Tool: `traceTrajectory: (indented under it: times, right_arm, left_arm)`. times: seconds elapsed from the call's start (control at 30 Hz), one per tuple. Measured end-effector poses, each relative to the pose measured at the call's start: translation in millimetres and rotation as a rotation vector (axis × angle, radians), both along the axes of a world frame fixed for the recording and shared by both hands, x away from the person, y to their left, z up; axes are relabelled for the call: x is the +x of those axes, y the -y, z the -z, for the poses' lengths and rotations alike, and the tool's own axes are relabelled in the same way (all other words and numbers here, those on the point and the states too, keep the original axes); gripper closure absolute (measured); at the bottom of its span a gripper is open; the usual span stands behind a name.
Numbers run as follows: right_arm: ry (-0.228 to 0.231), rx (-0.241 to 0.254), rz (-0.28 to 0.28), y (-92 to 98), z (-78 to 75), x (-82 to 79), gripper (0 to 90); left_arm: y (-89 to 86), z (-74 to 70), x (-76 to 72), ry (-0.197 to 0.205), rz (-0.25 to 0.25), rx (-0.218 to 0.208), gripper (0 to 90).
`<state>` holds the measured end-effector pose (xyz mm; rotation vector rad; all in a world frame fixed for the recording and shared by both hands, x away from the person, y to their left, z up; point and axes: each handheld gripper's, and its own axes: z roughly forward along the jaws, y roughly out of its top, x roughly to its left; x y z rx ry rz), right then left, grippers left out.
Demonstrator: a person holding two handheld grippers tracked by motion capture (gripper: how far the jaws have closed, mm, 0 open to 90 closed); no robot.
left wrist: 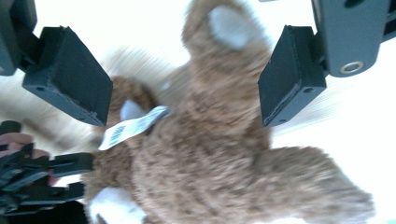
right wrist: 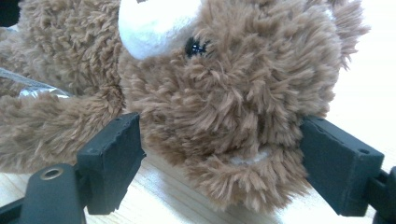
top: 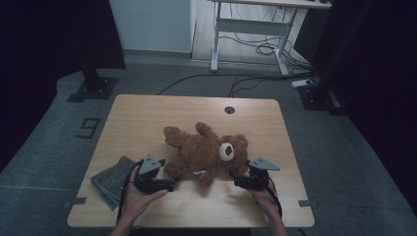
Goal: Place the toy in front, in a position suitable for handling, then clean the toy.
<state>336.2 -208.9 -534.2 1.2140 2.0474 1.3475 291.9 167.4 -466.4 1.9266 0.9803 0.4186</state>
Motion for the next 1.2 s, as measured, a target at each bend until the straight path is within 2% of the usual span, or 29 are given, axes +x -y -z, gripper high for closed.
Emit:
traceTrajectory:
  times: [0.03, 0.07, 0.27, 0.33, 0.4, 0.5, 0.57, 0.7, 0.8, 0.83, 0.97, 1.2]
  right_arm:
    - [0.0, 0.007, 0.005, 0.4, 0.2, -0.9, 17.2]
    - [0.0, 0.007, 0.005, 0.4, 0.2, -0.9, 17.2]
    - [-0.015, 0.008, 0.007, 2.1, 3.2, -2.6, 17.2]
    - [-0.018, 0.009, 0.011, 2.7, 3.8, -4.0, 17.3]
    - [-0.019, 0.009, 0.006, 3.1, 5.0, -5.4, 17.3]
    - [-0.029, 0.001, 0.005, 1.8, 8.2, -5.5, 17.2]
    - [-0.029, -0.012, 0.008, 0.0, 9.8, -5.2, 17.2]
    - [-0.031, -0.013, 0.007, 0.3, 9.6, -6.0, 17.2]
    - [-0.031, -0.013, 0.004, 0.9, 10.3, -6.8, 17.3]
    - [-0.037, -0.017, 0.001, 1.3, 11.1, -6.6, 17.2]
    - [-0.036, -0.021, 0.002, 1.1, 11.0, -7.3, 17.2]
    - [-0.034, -0.023, 0.003, 2.4, 10.7, -8.0, 17.3]
  left_arm:
    - [-9.6, -0.8, -0.6, -0.002, -0.022, 0.001, 18.8]
    - [-9.6, -0.8, -0.6, -0.002, -0.022, 0.001, 18.9]
    - [-35.5, -3.7, -8.0, 0.015, -0.077, 0.0, 19.9]
    - [-43.5, -1.9, -11.9, 0.02, -0.097, -0.005, 20.5]
    - [-50.6, 1.3, -14.3, 0.009, -0.113, 0.0, 20.7]
    - [-57.6, 7.6, -16.8, -0.005, -0.147, 0.03, 20.7]
    - [-63.1, 11.4, -18.9, 0.003, -0.178, 0.057, 21.6]
    - [-69.7, 13.3, -18.2, 0.0, -0.203, 0.06, 21.8]
    - [-76.2, 17.6, -14.8, -0.018, -0.222, 0.083, 21.2]
    - [-80.9, 20.7, -12.9, -0.031, -0.234, 0.083, 21.1]
    - [-86.3, 22.9, -12.3, -0.042, -0.247, 0.08, 20.6]
    - [-86.4, 28.9, -9.7, -0.053, -0.261, 0.092, 17.8]
